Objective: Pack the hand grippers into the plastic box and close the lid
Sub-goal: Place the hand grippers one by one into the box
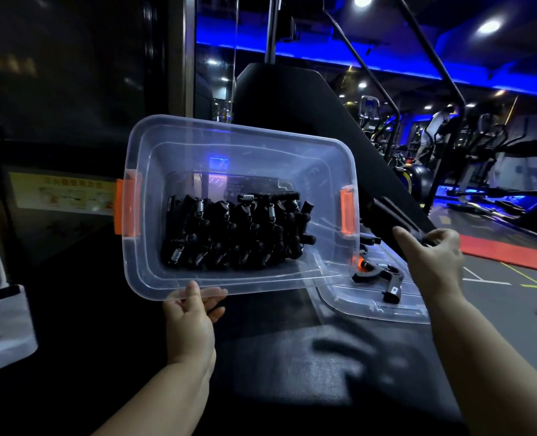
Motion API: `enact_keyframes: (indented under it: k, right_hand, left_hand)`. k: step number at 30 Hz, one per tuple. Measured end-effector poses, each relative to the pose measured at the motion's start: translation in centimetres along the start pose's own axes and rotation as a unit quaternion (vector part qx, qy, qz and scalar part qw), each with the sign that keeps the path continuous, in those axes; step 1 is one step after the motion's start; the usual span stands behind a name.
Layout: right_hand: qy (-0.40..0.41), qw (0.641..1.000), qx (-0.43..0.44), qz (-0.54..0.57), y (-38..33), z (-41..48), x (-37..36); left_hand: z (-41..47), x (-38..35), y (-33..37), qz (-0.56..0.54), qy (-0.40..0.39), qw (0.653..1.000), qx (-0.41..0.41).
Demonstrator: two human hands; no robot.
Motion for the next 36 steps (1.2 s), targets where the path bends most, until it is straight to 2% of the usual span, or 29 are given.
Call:
enact_keyframes:
  k: [5, 10, 28, 36]
  right_hand:
    - [-0.040, 0.994, 0.083, 0.064, -5.9, -2.2, -1.9]
    - [-0.083, 0.984, 0.149, 0.051, -10.0, -4.5, -5.1]
    - [-0.238, 0.942, 0.234, -0.021, -22.7, -10.3, -21.2]
    - [-0.279, 0.925, 0.250, -0.063, -24.7, -11.2, -27.0]
  left_hand:
    - [-0.3, 0.1, 0.1, -0.008, 0.004, 1.000, 0.006]
    - [-0.3, 0.2, 0.1, -0.011, 0.004, 1.000, 0.011]
    - [0.1, 0.2, -0.4, -0.034, 0.003, 0.999, 0.041]
    - [0.4, -0.2, -0.5, -0.086, -0.012, 0.995, 0.045]
Point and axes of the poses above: each hand's wrist, its own z-axis towards the middle knuckle, its own x-axis out of the back of the hand, y = z × x, the point moved 9 cm from there along z, towards the middle knuckle, and after that the axes turned 5 degrees about -z, right-handed, at the moved point
